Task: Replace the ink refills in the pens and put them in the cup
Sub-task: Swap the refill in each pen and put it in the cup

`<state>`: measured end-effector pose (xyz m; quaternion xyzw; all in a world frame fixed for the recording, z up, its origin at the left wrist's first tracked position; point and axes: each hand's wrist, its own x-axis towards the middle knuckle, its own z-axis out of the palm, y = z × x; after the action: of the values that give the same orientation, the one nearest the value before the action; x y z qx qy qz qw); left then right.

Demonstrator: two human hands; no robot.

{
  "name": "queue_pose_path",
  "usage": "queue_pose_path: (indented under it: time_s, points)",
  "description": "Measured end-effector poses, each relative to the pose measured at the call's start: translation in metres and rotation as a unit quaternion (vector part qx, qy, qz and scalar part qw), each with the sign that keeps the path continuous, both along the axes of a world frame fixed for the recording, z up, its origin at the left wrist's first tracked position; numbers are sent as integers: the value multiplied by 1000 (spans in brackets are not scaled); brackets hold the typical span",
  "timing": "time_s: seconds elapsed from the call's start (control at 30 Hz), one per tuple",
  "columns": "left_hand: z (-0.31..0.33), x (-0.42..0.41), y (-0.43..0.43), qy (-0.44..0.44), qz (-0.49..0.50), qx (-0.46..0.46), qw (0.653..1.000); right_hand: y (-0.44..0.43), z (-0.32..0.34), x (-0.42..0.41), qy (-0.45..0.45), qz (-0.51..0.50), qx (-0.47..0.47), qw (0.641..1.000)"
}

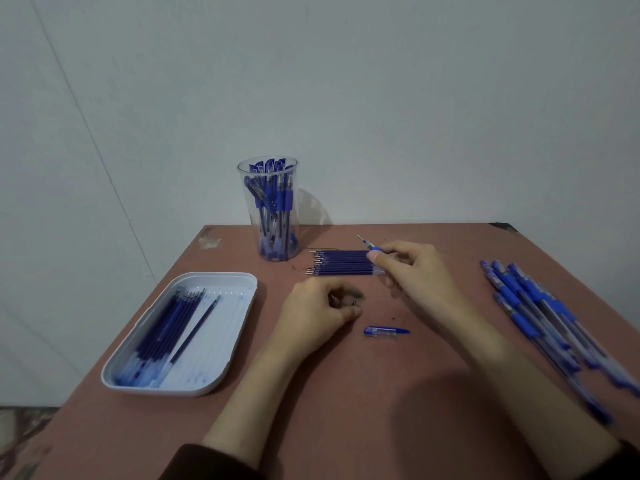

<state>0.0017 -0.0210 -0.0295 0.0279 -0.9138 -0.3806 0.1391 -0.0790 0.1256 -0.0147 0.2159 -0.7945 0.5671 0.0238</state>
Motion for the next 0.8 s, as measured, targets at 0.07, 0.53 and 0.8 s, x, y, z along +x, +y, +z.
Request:
queue_pose_path:
  time_s: [0.07, 0.53, 0.8]
  points:
    - [2, 0, -1, -14, -6, 9, 1000, 0, -1, 0, 3, 3, 4, 1000]
    - [11, -2, -4, 36, 24, 411, 911, -4, -1, 10, 28, 104, 20, 994]
    - [9, -7, -12, 61, 54, 547, 833, -1, 1, 9, 34, 86, 41, 995]
